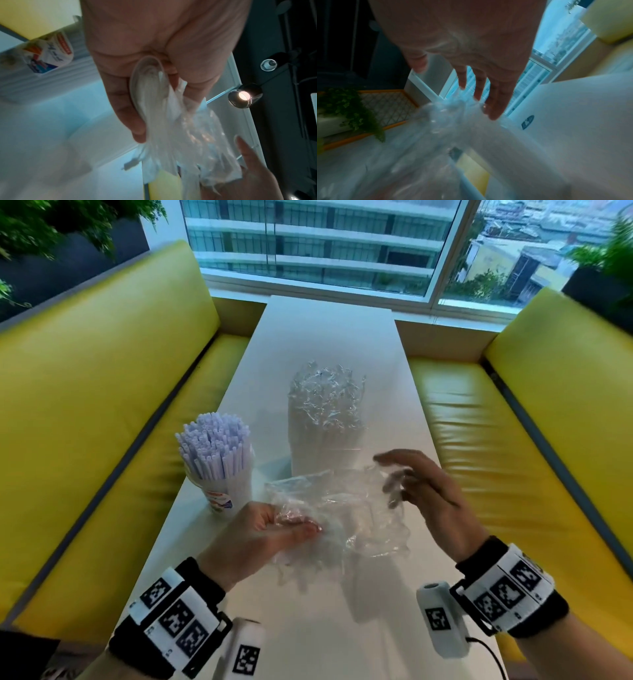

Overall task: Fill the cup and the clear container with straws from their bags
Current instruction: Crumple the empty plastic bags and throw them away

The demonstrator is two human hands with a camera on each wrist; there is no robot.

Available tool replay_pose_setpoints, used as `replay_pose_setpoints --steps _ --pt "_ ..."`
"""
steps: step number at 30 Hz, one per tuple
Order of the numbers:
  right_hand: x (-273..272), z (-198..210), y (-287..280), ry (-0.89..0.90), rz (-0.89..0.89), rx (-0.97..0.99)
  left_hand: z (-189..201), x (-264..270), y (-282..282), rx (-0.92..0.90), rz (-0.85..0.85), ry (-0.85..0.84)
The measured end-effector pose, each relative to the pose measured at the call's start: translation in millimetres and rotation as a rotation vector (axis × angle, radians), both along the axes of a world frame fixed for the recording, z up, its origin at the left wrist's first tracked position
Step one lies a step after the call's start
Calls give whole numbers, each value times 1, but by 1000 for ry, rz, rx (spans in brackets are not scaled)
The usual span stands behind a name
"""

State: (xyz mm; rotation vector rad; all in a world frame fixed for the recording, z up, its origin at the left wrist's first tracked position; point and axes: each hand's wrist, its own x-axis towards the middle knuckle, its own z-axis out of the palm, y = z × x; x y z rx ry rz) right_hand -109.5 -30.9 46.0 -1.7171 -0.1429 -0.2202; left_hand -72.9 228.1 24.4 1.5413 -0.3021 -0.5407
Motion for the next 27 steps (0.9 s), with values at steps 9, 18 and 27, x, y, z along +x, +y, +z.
replay_pose_setpoints --steps 9,18,27 --pt "-6 -19 40 300 -200 92 -3 6 -12 147 155 -337" --pt "2 -3 47 150 -280 5 -2 6 -16 94 52 -331" --pt "2 33 24 -531 -370 -553 4 2 -8 367 53 199"
